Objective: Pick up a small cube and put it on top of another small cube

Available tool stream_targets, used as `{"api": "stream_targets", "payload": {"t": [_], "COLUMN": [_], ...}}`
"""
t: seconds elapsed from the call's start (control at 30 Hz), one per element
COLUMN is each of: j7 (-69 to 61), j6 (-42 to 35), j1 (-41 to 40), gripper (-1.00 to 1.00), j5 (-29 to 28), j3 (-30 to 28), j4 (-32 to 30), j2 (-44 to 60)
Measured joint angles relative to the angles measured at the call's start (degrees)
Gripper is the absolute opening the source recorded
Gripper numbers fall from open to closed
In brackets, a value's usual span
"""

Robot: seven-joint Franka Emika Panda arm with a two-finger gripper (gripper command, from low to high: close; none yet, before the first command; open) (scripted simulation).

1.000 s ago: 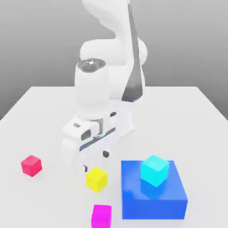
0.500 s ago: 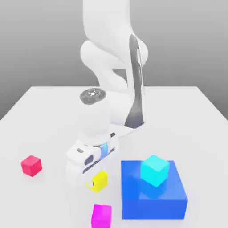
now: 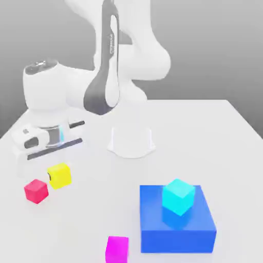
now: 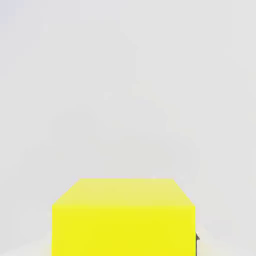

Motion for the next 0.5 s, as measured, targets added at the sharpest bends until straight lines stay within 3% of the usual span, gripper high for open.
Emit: {"api": "stream_targets", "payload": {"t": [0.07,0.3,0.5], "j7": [-2.99,-13.58,-17.86], "j6": [-1.38,-1.30,0.69], "j1": [-1.86,-1.02,-2.02], "gripper": [-1.00,-1.00,-1.00], "j5": [1.62,15.69,21.72], "j3": [-1.52,0.09,2.06], "j4": [1.12,2.76,3.40], "j2": [0.39,7.46,12.12]}}
